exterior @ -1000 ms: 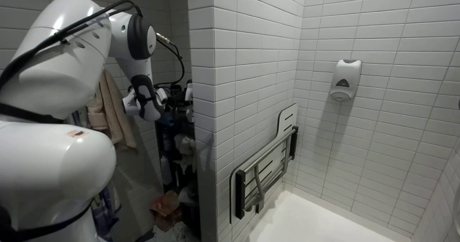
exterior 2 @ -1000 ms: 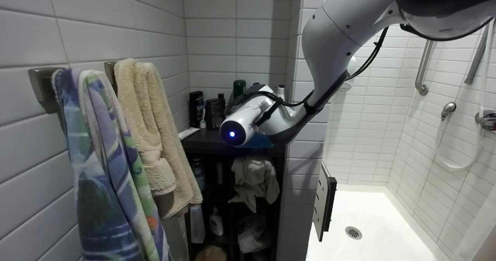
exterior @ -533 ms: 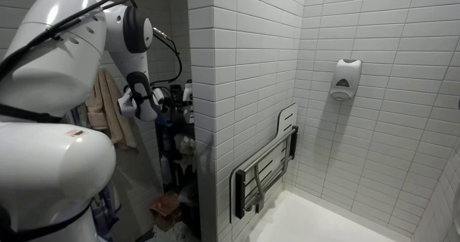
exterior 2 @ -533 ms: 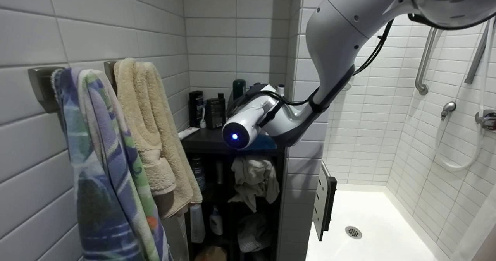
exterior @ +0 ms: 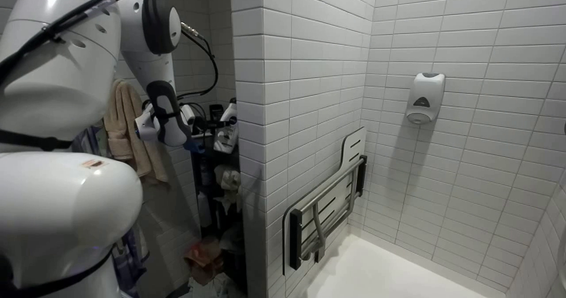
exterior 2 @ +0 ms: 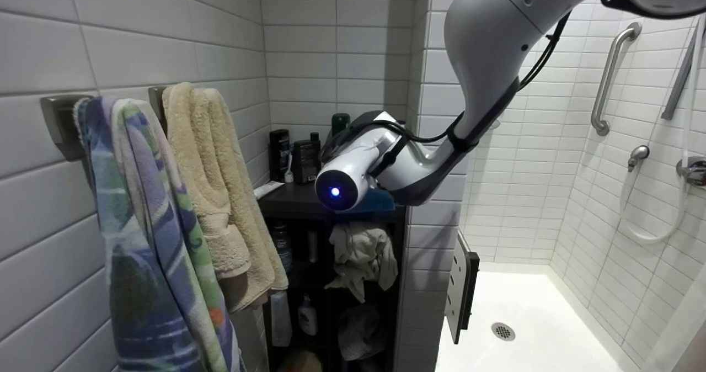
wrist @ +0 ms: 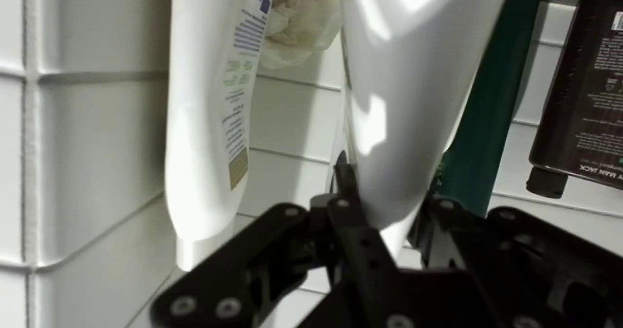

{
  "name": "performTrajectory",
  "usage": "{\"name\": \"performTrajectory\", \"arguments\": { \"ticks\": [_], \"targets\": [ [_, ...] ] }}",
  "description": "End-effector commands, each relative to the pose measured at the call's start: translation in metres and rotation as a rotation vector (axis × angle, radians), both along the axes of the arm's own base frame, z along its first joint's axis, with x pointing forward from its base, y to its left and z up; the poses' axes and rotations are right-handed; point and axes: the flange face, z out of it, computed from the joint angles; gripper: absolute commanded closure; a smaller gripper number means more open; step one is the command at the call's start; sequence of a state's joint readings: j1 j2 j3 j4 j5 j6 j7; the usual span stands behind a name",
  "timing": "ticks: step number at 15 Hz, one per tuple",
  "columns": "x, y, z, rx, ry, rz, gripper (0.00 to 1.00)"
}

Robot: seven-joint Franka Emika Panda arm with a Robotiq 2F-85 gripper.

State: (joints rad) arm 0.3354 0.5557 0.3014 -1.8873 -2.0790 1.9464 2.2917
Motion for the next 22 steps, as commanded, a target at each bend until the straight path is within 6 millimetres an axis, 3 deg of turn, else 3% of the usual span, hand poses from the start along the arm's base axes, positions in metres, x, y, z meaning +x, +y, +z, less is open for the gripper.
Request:
{"name": "performTrajectory", "arguments": {
  "ticks": [1, 9, 16, 22],
  "targets": [
    [-0.014, -0.004, 0.025, 0.003, -0.049, 0.015, 0.94],
    [-0.027, 0.0, 0.039, 0.004, -0.07, 0.041, 0.94],
    [-0.028, 0.034, 0.059, 0.003, -0.106, 0.146, 0.94],
    [-0.027, 0.05, 0.068, 0.013, -0.127, 0.205, 0.94]
  ]
}}
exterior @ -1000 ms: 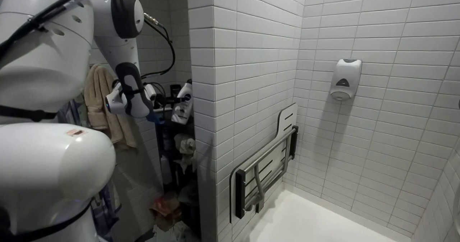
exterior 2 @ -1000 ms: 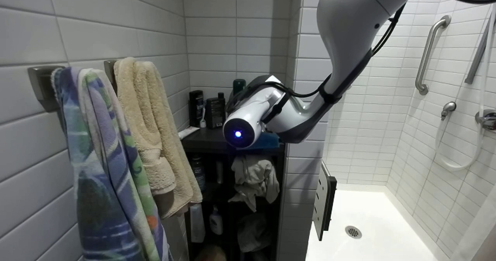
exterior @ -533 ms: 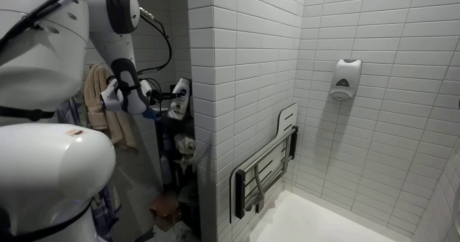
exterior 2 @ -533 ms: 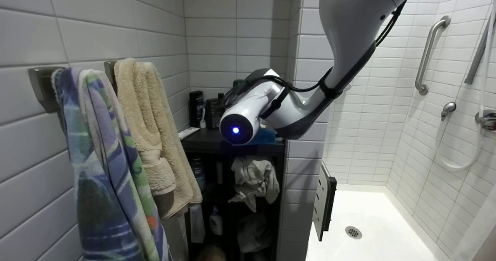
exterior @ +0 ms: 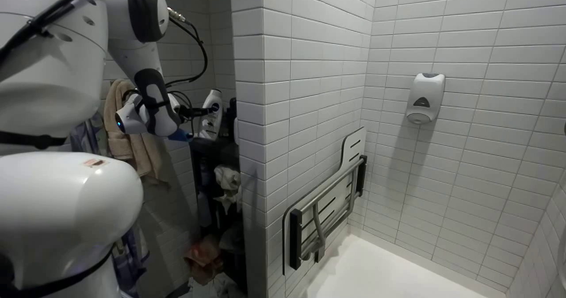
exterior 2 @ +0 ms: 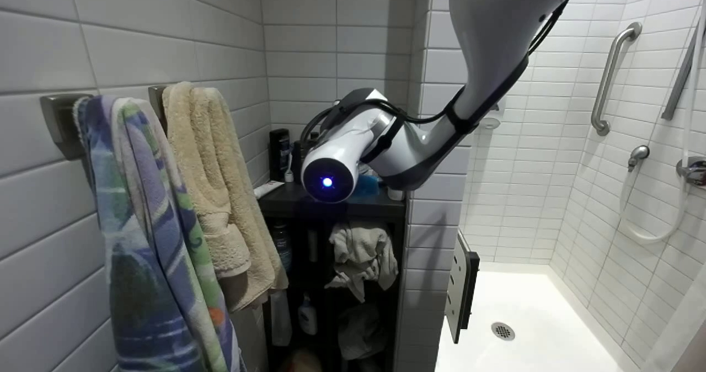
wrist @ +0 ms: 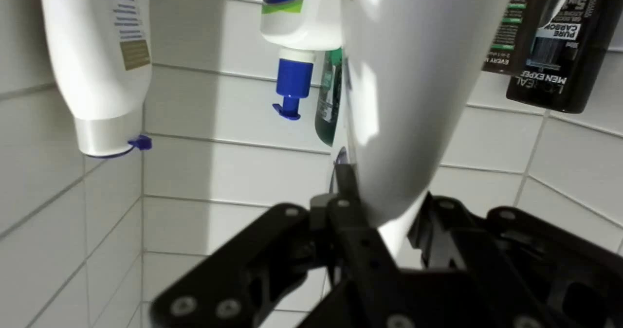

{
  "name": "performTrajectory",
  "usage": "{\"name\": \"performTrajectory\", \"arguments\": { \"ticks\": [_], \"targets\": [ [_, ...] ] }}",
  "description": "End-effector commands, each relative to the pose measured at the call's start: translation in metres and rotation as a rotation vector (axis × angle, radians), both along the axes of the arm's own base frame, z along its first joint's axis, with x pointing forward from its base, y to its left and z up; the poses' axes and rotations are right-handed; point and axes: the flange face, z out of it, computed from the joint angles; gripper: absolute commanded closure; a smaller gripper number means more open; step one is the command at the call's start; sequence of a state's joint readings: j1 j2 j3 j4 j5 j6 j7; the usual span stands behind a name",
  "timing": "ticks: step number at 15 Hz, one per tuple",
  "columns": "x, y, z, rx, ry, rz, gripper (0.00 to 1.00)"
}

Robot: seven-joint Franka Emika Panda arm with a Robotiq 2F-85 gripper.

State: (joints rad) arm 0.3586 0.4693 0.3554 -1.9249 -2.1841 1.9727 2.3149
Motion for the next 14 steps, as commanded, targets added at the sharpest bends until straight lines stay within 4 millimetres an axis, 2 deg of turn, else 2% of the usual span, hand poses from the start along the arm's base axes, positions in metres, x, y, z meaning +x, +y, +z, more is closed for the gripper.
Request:
{"name": "performTrajectory", "arguments": {
  "ticks": [1, 6, 14],
  "targets": [
    [0.005, 0.007, 0.024, 0.006, -0.046, 0.047, 0.94],
    [0.014, 0.024, 0.025, 0.011, -0.018, 0.117, 0.94],
    [0.044, 0.04, 0.025, 0.056, -0.067, 0.137, 0.94]
  ]
}}
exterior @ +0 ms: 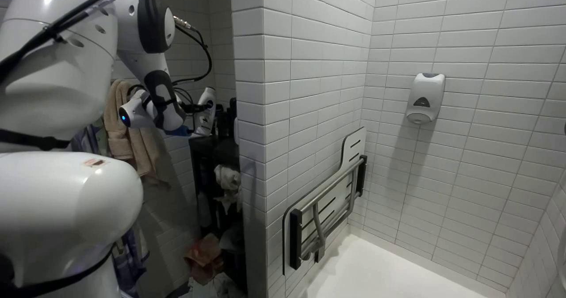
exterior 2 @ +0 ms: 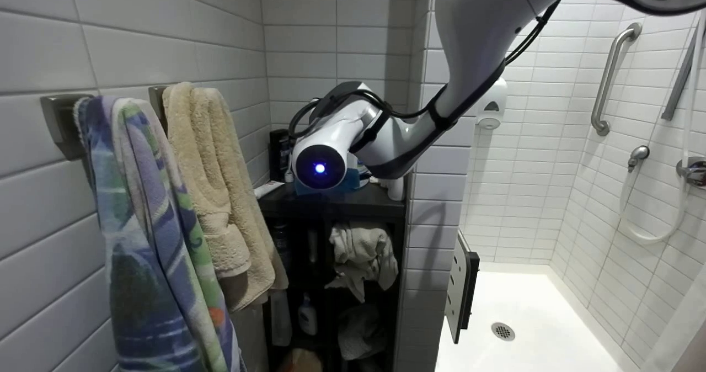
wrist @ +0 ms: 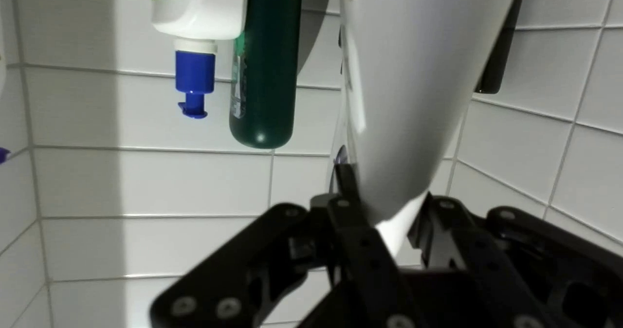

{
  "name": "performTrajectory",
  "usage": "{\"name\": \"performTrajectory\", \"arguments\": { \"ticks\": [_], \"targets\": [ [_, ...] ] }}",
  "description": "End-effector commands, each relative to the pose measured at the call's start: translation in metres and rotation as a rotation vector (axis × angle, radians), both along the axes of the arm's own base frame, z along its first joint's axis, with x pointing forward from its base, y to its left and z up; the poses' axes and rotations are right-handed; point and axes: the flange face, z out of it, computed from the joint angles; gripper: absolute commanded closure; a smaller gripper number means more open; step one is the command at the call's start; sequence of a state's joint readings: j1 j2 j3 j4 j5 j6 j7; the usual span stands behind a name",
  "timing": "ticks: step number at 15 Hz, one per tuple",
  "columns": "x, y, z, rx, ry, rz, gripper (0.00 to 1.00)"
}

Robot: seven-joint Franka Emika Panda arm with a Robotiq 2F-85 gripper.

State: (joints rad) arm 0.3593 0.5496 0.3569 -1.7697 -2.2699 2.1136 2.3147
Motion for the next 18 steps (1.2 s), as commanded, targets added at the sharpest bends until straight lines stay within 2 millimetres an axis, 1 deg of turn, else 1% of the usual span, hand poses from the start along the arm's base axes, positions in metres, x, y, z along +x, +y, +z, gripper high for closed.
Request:
{"name": "performTrajectory", "arguments": {
  "ticks": [1, 6, 12, 15, 18],
  "targets": [
    [0.022, 0.011, 0.015, 0.024, -0.093, 0.009, 0.94],
    [0.038, 0.028, 0.011, 0.051, -0.116, 0.03, 0.94],
    [0.048, 0.052, 0.006, 0.09, -0.128, 0.045, 0.94],
    [0.051, 0.055, -0.001, 0.082, -0.144, 0.05, 0.94],
    [0.051, 0.049, -0.013, 0.052, -0.188, 0.065, 0.94]
  ]
}}
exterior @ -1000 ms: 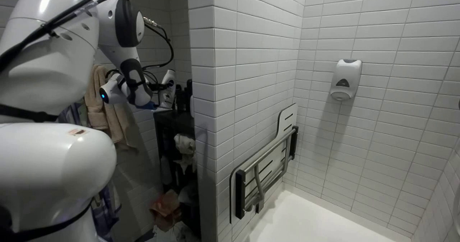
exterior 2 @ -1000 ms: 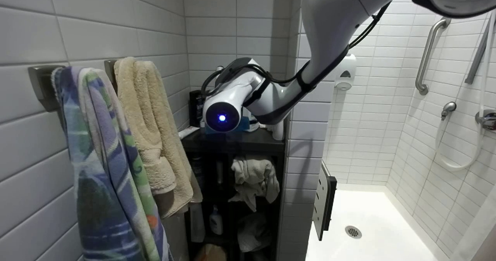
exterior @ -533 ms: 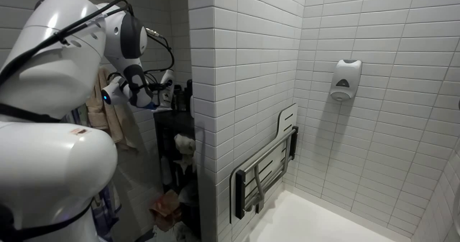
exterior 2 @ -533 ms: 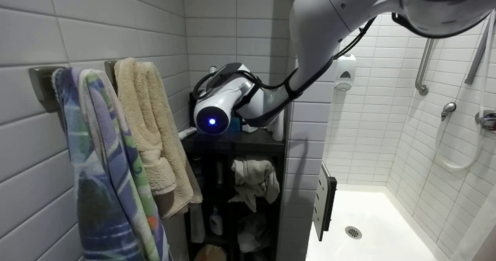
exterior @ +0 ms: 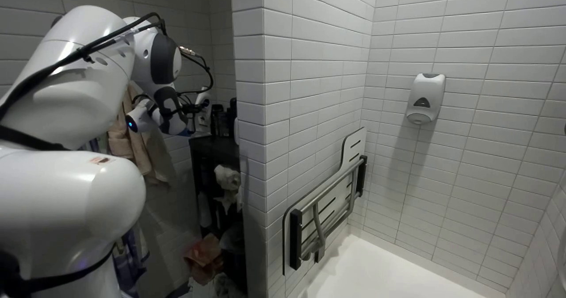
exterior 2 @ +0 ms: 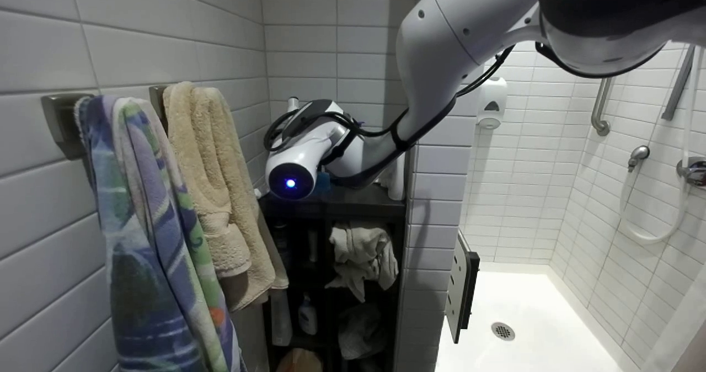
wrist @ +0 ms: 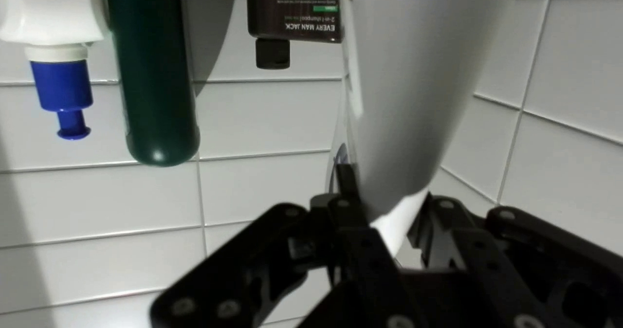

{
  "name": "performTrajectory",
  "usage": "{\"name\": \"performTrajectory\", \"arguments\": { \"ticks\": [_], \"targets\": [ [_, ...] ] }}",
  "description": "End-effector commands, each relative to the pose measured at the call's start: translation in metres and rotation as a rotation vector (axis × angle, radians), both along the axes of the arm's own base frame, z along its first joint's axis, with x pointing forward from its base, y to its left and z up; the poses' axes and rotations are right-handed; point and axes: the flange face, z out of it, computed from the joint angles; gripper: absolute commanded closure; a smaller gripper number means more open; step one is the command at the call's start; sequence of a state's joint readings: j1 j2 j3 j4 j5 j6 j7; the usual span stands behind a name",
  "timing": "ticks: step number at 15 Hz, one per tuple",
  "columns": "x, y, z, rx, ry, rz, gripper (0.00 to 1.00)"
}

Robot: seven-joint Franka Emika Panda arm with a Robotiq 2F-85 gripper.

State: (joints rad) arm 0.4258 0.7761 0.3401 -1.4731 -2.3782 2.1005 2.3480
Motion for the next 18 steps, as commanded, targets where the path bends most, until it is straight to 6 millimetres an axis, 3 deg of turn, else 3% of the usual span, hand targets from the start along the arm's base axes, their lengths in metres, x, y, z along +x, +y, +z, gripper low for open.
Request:
{"name": "performTrajectory", "arguments": {
  "ticks": [1, 5, 10, 15, 18],
  "targets": [
    [0.007, -0.005, 0.001, -0.021, -0.11, 0.014, 0.94],
    [0.008, -0.01, -0.015, -0.05, -0.154, 0.022, 0.94],
    [0.0, 0.005, -0.031, -0.094, -0.172, 0.091, 0.94],
    [-0.003, 0.012, -0.026, -0.115, -0.224, 0.102, 0.94],
    [0.006, 0.006, -0.024, -0.124, -0.272, 0.083, 0.94]
  ]
}}
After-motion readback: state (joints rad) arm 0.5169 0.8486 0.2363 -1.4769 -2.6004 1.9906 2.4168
